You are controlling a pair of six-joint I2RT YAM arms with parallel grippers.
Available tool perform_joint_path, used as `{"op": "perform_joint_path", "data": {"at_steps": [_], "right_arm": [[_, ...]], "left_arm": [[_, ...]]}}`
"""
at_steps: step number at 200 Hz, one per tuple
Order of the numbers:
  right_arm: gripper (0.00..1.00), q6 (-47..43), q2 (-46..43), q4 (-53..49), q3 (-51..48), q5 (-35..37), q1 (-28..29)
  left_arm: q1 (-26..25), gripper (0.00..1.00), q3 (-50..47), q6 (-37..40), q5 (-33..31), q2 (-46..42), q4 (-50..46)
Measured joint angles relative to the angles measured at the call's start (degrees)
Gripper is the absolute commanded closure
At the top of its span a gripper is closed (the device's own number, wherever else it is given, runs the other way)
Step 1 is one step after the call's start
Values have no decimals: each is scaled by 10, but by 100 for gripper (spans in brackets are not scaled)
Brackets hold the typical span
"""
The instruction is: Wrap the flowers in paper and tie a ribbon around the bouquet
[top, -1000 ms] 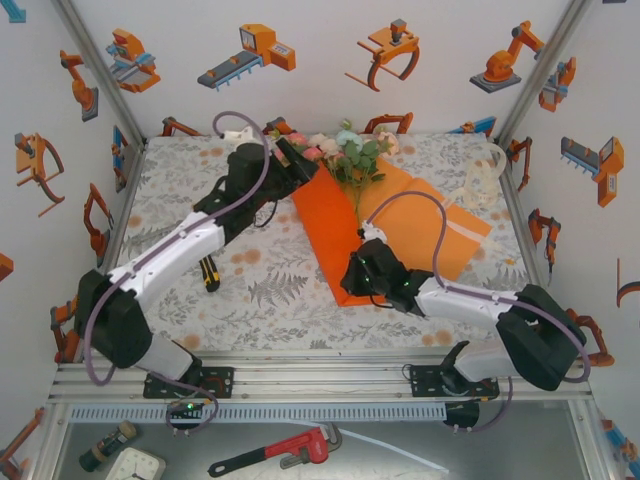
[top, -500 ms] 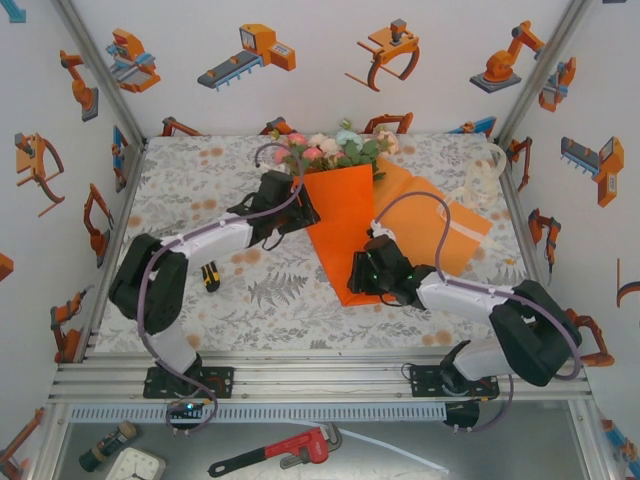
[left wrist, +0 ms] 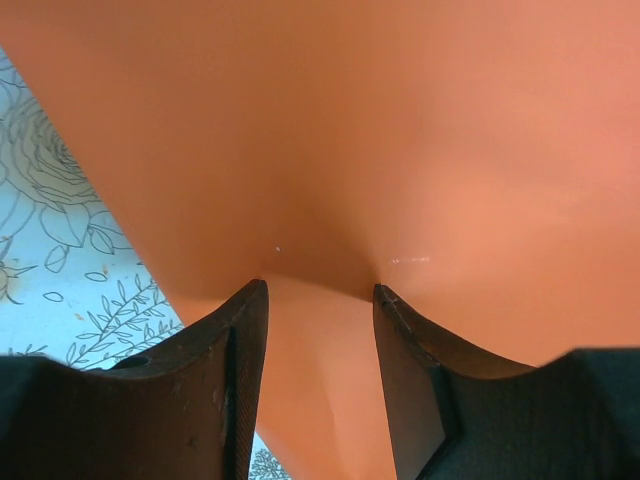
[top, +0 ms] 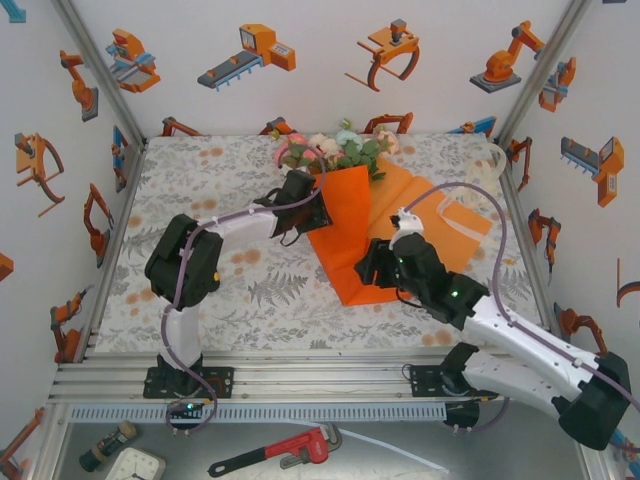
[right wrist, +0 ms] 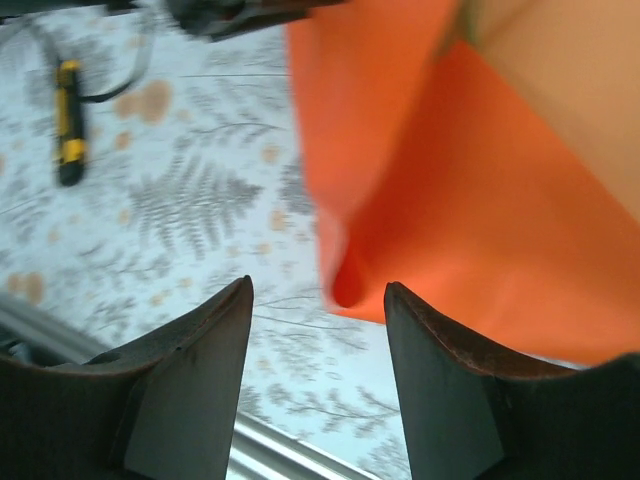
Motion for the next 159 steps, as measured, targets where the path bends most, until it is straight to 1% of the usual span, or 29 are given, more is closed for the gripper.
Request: {"op": "perform_joint_path", "data": {"at_steps": [12, 27, 38, 53, 67, 86, 115, 148, 159], "right_arm": [[49, 3, 55, 28, 20, -25, 5], [50, 3, 144, 57, 45, -41, 12], [51, 2, 196, 59, 57, -39, 16], [51, -1, 238, 51, 59, -19, 18], [51, -7, 255, 34, 59, 7, 18], [51, -19, 257, 24, 49, 33, 17], [51, -38, 258, 24, 13, 38, 15], [52, -45, 276, 18, -2, 46, 15], [51, -49, 277, 17, -2, 47, 15]], "left_arm": [[2, 52, 7, -3, -11, 3, -8], [7, 52, 18, -5, -21, 10, -15], [13, 52, 25, -8, -26, 14, -17], [23, 52, 30, -12, -30, 20, -18], [33, 52, 34, -15, -30, 26, -20], [48, 52, 40, -17, -30, 37, -19], [75, 55, 50, -18, -27, 59, -17], [102, 68, 71, -18, -23, 80, -16], [110, 71, 85, -15, -18, 87, -17]]}}
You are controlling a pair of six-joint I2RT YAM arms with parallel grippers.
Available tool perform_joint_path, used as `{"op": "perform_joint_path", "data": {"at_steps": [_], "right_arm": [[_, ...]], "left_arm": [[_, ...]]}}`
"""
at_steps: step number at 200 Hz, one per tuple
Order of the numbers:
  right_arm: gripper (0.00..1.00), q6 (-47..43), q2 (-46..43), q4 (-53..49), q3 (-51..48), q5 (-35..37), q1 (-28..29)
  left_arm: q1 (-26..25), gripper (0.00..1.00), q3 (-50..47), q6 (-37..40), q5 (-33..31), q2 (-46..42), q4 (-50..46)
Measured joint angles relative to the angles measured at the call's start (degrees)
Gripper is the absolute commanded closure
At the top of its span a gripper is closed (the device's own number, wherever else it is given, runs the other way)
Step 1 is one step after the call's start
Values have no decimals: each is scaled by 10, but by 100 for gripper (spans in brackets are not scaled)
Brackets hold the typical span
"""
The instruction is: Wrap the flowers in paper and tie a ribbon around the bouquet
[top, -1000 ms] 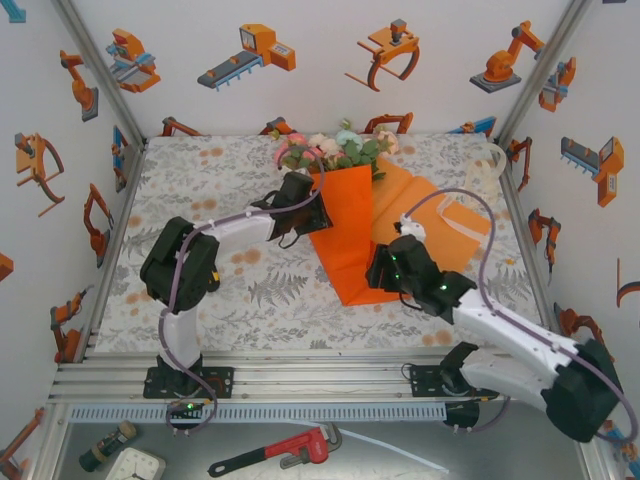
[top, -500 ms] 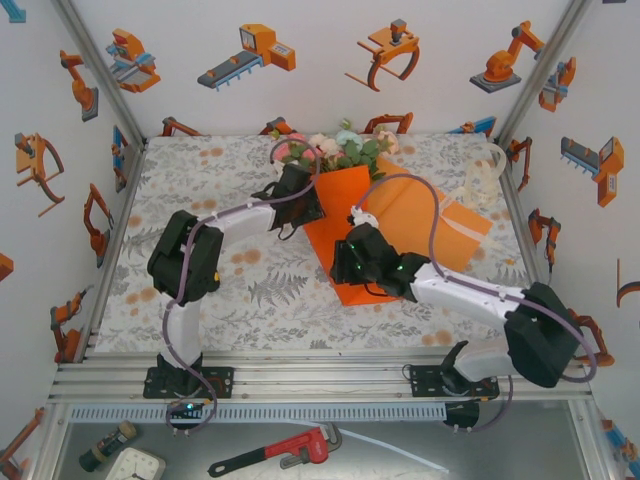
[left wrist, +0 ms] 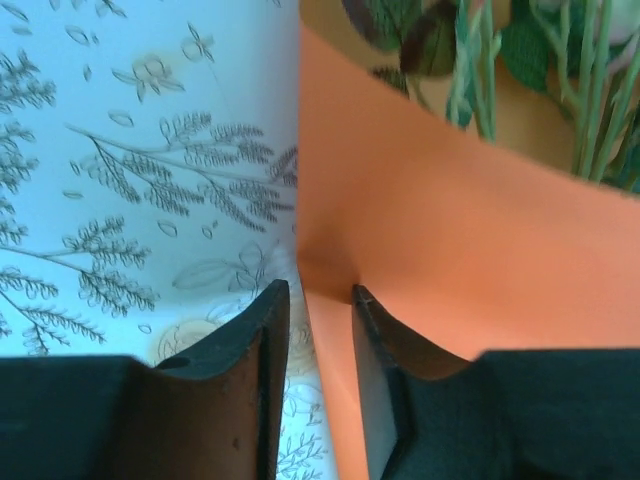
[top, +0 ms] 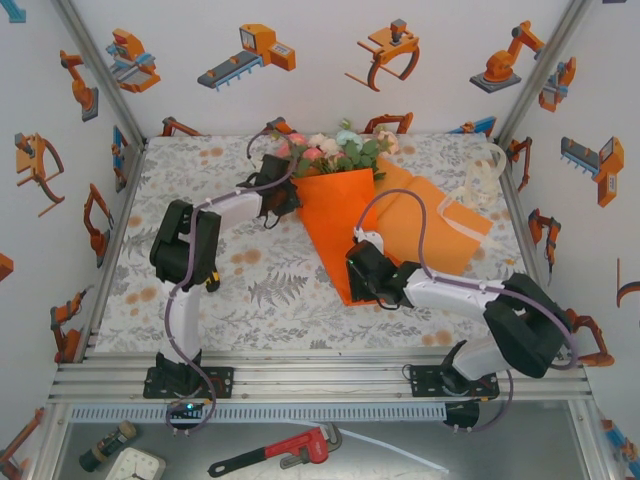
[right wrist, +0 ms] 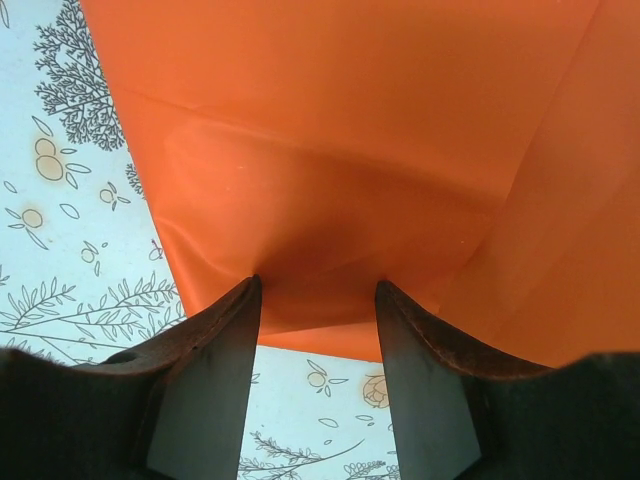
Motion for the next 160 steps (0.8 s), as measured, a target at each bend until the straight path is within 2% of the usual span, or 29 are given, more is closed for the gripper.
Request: {"op": "perform_joint_path", "data": {"at_steps": [29, 69, 106, 136, 160], "right_arm": [[50, -13, -22, -34, 16, -7, 0], [49, -23, -53, -44, 86, -38, 0], [49, -24, 16, -22, 140, -40, -3], [49, -27, 81, -23, 142, -36, -14], [49, -30, 104, -25, 132, -34, -21]], "left_arm": [[16, 71, 40, 3, 8, 17, -1], [44, 71, 82, 10, 24, 28, -3], [78, 71, 137, 30, 35, 60, -14], [100, 69, 129, 33, 37, 51, -28], [107, 69, 32, 31, 49, -30, -21]]}}
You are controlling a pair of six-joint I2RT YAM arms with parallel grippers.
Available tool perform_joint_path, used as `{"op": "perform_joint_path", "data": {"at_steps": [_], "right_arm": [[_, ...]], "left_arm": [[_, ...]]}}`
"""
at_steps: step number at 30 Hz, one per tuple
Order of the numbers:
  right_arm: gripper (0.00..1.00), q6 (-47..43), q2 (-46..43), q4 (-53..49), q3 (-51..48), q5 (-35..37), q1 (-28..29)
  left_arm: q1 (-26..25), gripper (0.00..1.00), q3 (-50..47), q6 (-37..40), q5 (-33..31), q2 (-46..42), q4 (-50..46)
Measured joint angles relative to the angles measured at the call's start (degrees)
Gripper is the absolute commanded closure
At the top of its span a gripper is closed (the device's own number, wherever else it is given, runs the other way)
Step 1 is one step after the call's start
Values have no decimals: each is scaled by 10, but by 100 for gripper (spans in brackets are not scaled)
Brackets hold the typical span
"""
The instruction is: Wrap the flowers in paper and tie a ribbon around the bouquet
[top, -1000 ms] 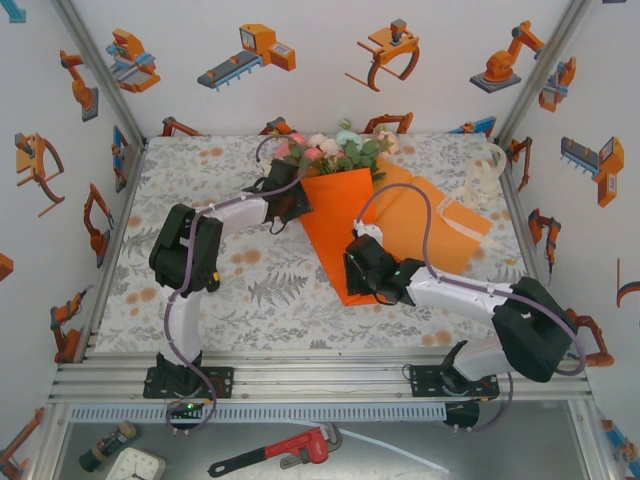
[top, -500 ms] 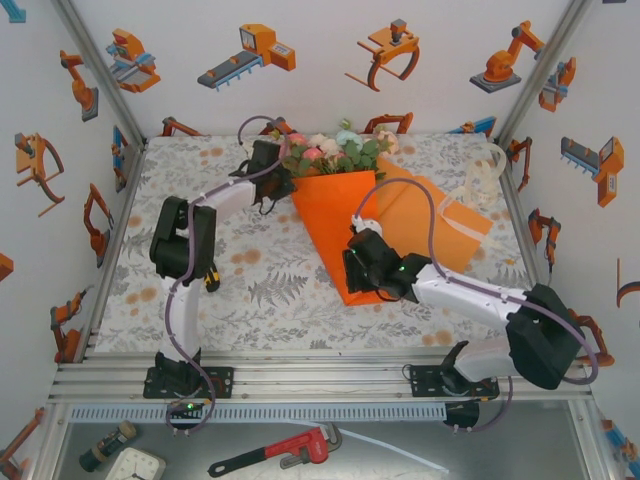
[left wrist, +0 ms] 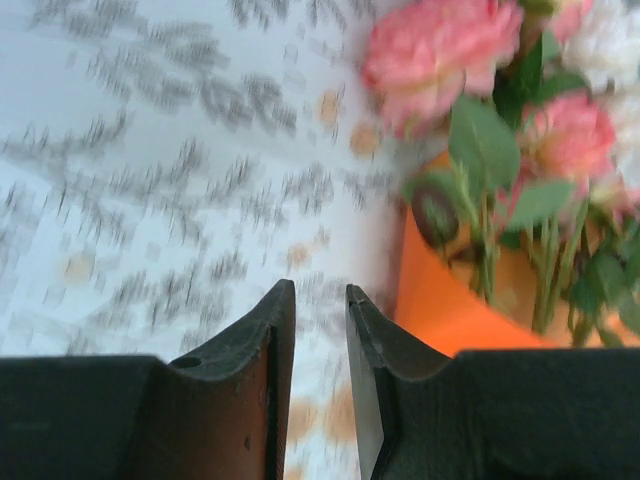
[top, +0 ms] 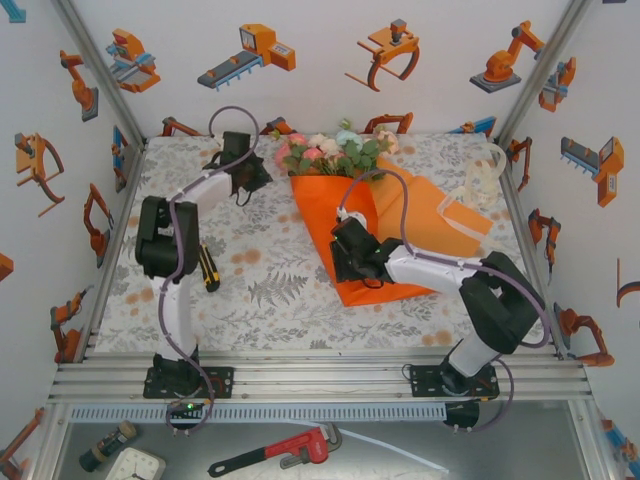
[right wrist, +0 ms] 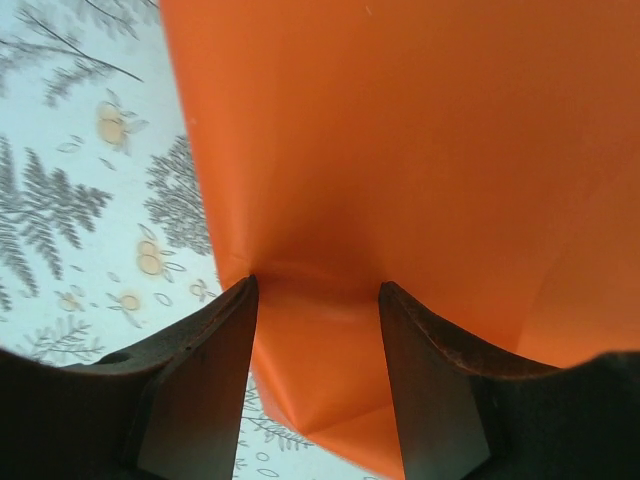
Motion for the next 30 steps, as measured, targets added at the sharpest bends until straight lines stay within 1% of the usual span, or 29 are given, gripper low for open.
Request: {"op": "perform_joint_path", "data": {"at_steps": [3, 5, 8, 10, 12, 14, 16, 18, 20, 23, 27, 30], "right_arm": [[49, -4, 0, 1, -8, -3, 0], [49, -7, -1, 2, -8, -9, 0], [49, -10, -16, -3, -8, -28, -1], [49, -9, -42, -7, -9, -47, -1], [49, -1, -74, -2, -17, -64, 2], [50, 8, -112, 7, -32, -80, 7], [53, 18, -138, 18, -44, -99, 19], [56, 23, -142, 29, -50, -116, 27], [63, 27, -135, 35, -55, -128, 30], [68, 31, -129, 24, -68, -119, 31], [69, 25, -129, -4, -92, -83, 31], [73, 17, -126, -8, -121, -68, 25]], "left_arm": [[-18, 70, -89, -10, 13, -97, 14], [-50, 70, -137, -21, 21, -156, 37], [-105, 72, -162, -37, 31, -184, 65], [-141, 75, -162, -47, 40, -172, 78], [-161, 77, -162, -56, 49, -144, 94], [-171, 80, -157, -62, 57, -105, 104], [-174, 81, -147, -64, 62, -59, 107], [-175, 82, -142, -66, 63, -26, 109], [-175, 82, -141, -69, 62, -5, 109], [-174, 82, -125, -72, 56, -1, 113], [-171, 82, -99, -72, 41, 0, 114], [-167, 82, -90, -72, 38, 4, 116]]}}
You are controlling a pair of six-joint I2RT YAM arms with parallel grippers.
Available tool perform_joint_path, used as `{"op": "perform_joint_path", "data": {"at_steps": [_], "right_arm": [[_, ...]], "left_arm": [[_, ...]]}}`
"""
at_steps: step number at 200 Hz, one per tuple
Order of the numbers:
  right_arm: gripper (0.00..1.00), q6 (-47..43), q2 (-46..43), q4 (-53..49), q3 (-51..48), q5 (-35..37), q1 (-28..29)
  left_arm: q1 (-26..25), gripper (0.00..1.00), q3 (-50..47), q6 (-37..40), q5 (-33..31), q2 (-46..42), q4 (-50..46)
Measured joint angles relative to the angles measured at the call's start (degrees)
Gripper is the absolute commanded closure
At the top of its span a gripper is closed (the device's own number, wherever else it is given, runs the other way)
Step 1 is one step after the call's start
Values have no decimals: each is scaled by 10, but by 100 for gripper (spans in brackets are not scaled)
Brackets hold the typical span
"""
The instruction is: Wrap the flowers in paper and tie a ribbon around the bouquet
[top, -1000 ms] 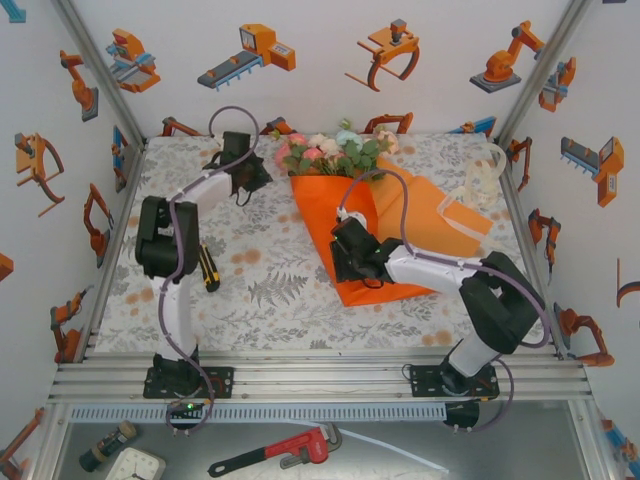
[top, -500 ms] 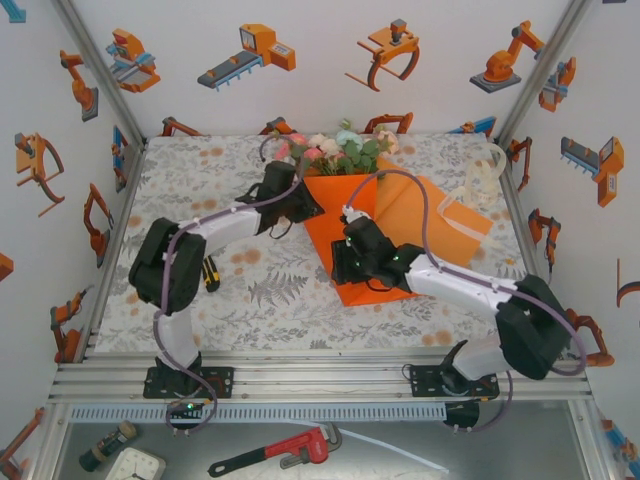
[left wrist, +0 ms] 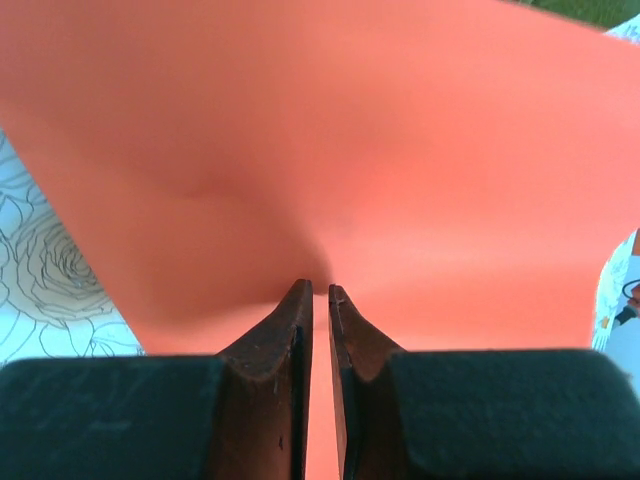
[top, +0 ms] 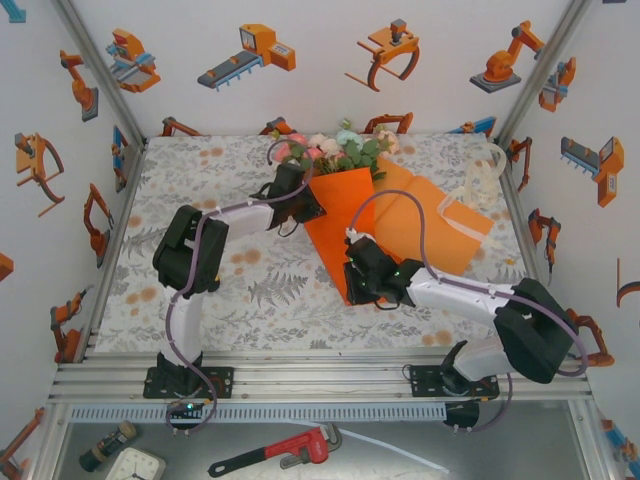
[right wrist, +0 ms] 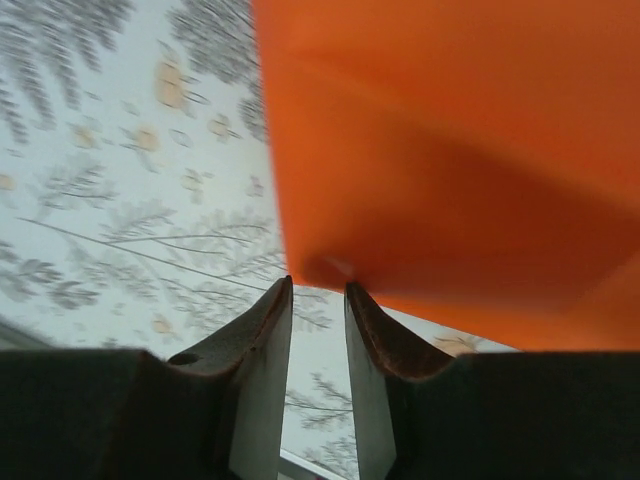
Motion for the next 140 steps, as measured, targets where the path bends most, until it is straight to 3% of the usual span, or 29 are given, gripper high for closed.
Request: {"op": "perform_joint_path", "data": {"at_steps": [62, 109, 127, 140], "right_arm": [[73, 1, -3, -2, -24, 9, -10], [72, 14, -93, -14, 6, -80, -10], [85, 22, -86, 15, 37, -85, -10], [99, 26, -65, 34, 52, -59, -10]], "left_arm": [[23, 82, 0, 0, -11, 14, -3], [43, 82, 30, 0, -8, 38, -3], [43, 82, 37, 0, -8, 40, -3], [43, 82, 40, 0, -9, 40, -3]]}}
